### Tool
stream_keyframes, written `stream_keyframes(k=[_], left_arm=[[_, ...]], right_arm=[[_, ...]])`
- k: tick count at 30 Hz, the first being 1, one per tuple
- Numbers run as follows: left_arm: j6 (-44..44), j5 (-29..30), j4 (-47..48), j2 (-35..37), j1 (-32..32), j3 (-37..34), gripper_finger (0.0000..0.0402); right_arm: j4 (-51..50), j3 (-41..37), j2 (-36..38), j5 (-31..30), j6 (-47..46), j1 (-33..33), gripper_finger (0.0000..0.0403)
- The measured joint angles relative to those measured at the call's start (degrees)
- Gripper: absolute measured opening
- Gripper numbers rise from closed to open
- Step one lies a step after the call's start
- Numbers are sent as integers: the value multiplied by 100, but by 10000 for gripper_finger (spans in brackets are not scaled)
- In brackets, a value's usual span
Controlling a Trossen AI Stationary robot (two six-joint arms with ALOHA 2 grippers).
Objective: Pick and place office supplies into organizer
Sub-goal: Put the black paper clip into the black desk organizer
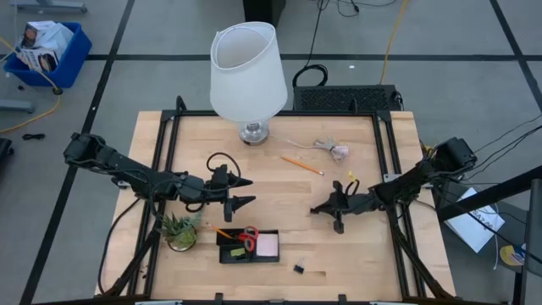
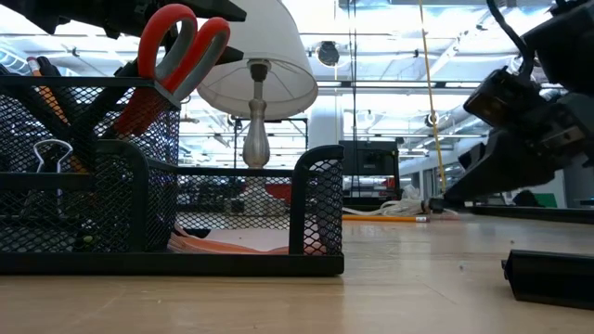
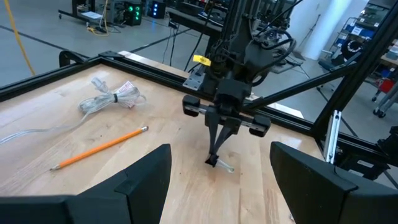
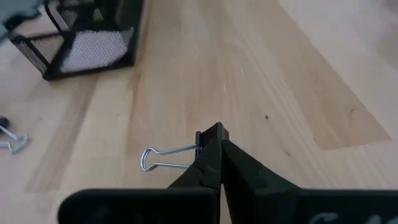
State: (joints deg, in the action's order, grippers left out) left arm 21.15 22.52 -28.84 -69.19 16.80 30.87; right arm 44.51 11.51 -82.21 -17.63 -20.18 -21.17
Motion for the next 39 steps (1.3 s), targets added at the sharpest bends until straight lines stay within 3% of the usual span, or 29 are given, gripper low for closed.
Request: stream_keyframes(k=[14, 23, 29, 39], left_arm=[[-2, 26, 4, 0, 0, 0, 273], [2, 352, 33, 0, 2, 0, 273], [135, 542, -14, 0, 2, 0, 273], [274, 756, -179, -2, 0, 4, 273]], right_arm=[[755, 263, -1, 133, 294, -404, 1], [-53, 1816, -610, 134, 1183, -870, 1], [-59, 2693, -1152, 297, 1576, -1092, 1], [-64, 4319, -2611, 423, 2130, -1193, 0]])
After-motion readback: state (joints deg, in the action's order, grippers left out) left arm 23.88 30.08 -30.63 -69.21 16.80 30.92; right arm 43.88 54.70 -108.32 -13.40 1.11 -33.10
